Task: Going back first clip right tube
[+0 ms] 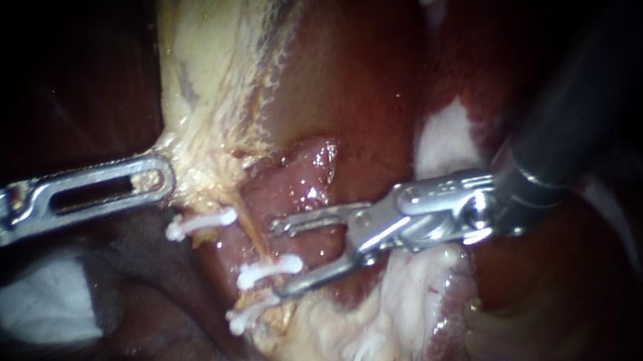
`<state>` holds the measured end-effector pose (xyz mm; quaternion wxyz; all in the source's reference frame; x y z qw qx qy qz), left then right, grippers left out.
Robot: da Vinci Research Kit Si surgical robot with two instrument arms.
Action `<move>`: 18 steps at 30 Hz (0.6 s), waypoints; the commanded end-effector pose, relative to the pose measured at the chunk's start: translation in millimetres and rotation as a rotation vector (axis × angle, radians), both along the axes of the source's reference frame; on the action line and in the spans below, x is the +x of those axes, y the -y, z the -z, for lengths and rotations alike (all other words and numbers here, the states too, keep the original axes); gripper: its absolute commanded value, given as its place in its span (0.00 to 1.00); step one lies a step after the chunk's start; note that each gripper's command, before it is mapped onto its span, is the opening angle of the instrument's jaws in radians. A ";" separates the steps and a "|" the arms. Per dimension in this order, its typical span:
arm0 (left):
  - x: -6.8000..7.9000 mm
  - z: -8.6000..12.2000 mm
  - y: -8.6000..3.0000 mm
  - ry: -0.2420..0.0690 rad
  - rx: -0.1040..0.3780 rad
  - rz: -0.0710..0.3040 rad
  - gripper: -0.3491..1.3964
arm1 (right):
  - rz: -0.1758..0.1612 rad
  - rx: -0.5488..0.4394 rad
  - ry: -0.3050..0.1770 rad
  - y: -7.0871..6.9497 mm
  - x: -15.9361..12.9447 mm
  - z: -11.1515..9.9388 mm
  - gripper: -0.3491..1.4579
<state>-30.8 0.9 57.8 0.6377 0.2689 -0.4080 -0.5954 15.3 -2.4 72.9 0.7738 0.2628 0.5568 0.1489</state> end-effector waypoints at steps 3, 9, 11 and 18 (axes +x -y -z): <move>0.0 0.0 0.0 0.001 0.000 -0.001 0.00 | -0.007 -0.025 0.003 -1.1 -2.8 1.9 0.52; 0.0 0.0 0.0 0.001 0.000 -0.001 0.00 | -0.017 -0.058 0.010 -3.3 -7.7 4.3 0.52; 0.0 -0.1 0.0 0.001 0.000 -0.001 0.00 | -0.017 -0.063 0.011 -3.7 -9.0 5.0 0.52; -0.2 -0.9 0.0 0.000 -0.003 0.000 0.00 | 0.007 -0.085 -0.008 -3.9 -11.4 7.2 0.52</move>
